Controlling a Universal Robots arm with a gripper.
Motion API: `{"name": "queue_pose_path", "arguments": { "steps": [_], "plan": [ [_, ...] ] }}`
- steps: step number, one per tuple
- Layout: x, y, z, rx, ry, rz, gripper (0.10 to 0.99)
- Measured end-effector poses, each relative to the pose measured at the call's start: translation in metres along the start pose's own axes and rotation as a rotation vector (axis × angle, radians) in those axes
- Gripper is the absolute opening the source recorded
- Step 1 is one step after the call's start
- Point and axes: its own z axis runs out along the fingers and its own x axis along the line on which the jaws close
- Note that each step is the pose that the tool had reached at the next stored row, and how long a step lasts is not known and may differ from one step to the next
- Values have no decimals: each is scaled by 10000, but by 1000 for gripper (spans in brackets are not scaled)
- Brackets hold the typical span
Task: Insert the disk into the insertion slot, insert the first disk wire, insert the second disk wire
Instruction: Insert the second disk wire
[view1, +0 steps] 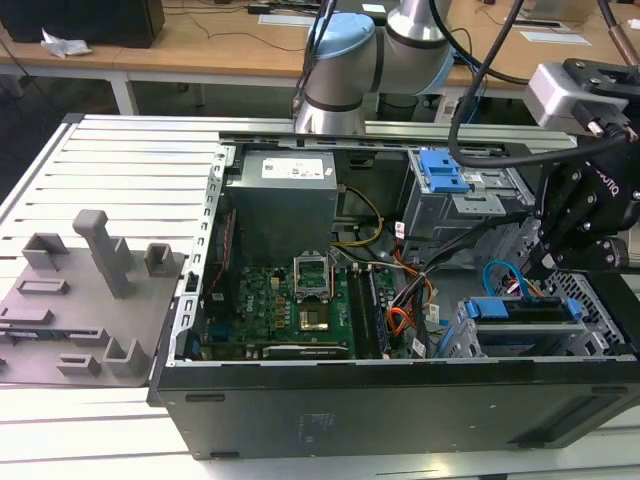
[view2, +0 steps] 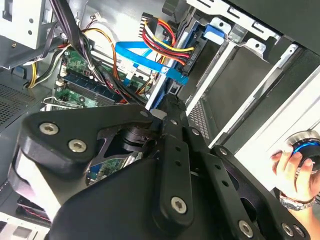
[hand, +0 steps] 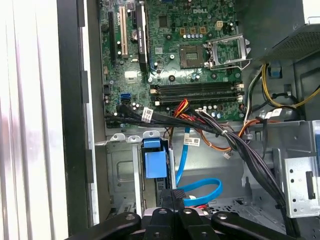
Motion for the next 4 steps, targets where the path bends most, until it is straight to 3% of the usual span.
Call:
{"name": "queue_pose_path", "arguments": {
  "steps": [4],
  "plan": [
    [0, 1, 0, 0, 0, 0, 106]
  ]
}}
